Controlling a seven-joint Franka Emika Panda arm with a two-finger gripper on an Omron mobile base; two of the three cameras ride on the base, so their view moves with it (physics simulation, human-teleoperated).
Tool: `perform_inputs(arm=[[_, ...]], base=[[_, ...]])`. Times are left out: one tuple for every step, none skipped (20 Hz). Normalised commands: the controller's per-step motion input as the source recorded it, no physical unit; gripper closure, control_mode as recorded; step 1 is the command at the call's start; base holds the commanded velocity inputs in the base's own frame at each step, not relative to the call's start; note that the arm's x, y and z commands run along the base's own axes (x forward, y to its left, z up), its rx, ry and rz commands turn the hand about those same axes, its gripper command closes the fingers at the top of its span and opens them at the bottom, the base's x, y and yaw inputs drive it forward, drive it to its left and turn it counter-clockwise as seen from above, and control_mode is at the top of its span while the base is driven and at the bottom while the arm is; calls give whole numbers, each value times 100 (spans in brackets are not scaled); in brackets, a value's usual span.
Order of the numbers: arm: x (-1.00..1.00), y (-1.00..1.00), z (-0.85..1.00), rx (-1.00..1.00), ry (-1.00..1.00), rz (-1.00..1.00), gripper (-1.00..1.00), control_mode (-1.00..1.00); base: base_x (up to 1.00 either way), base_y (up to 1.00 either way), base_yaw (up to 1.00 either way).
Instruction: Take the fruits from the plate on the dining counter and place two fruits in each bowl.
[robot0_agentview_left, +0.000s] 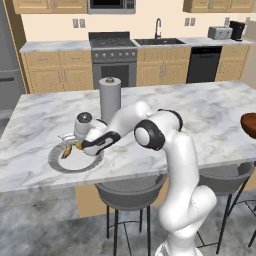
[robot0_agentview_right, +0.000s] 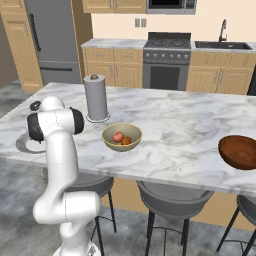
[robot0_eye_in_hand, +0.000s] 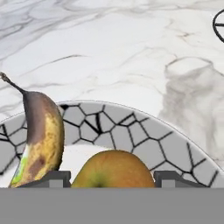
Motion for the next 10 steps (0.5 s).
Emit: perform_inputs(arm=[[0,-21,36,0,7,-6,100,-100],[-22,-29,54,0,7,-6,100,-100],[-28,-24,66,0,9,-7,100,-100],[-36,-31,65,0,9,-6,100,-100],[-55,-34,84,0,8,-8,100,-100],[-49,-11,89,-2,11,-11,100,-100],[-61,-11,100,0,11,-12,100,-100],[-64,-13,100,0,12,-13,100,-100],[-64,-24,100,0,12,-12,100,-100],[-70,-37,100,0,11,-9,100,-100]], base=[[0,0,0],[0,0,0],[0,0,0],[0,0,0],[0,0,0],[0,0,0],[0,0,0],[0,0,0],[0,0,0],[0,0,0]])
